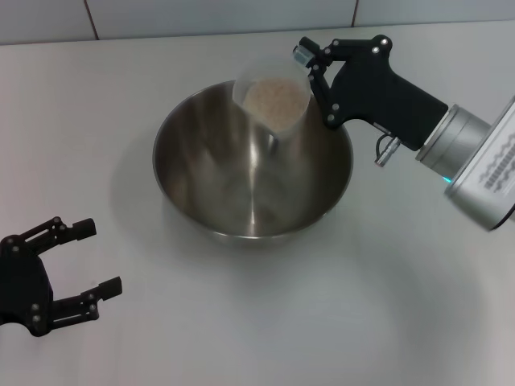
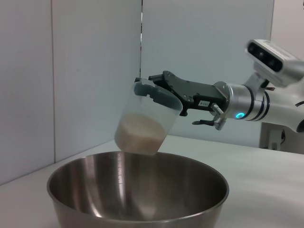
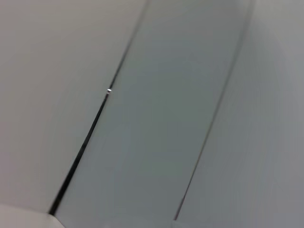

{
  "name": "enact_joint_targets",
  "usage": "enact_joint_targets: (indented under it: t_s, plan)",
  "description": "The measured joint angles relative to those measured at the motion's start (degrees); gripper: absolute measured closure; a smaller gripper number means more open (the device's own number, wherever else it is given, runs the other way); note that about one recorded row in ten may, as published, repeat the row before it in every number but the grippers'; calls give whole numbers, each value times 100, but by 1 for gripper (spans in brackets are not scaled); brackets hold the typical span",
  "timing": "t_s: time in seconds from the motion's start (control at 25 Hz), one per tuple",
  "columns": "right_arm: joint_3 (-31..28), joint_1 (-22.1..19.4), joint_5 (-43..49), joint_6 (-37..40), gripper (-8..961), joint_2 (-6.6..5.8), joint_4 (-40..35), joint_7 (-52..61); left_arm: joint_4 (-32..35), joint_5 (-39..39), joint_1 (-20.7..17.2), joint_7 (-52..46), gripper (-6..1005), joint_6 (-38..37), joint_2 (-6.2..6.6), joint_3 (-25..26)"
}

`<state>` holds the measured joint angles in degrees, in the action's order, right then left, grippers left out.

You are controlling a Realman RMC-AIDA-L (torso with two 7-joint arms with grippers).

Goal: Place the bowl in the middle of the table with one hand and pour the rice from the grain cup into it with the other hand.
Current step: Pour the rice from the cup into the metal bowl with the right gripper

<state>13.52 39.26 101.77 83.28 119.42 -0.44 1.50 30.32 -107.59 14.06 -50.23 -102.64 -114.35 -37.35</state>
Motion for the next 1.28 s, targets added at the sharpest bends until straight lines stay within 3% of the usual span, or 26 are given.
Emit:
enact_joint_targets:
  t_s: [0.36,0.56,0.84,1.28]
  plan:
    - [-260,-46,-64,267,936,19,641,-3708,0,3,24,-19,140,48,0,37]
    - [-321,-54,-69,272,935,20,874,-5167,0,0,30,-21,140,52,-6,57]
    - [-343,-62,-34,238,933,20,1043,-6592,0,11,5,-13,139,52,-19,131]
    - [-236,-24,86,-28,930,7,985,-7732,0,10,-16,-21,139,78,-35,132]
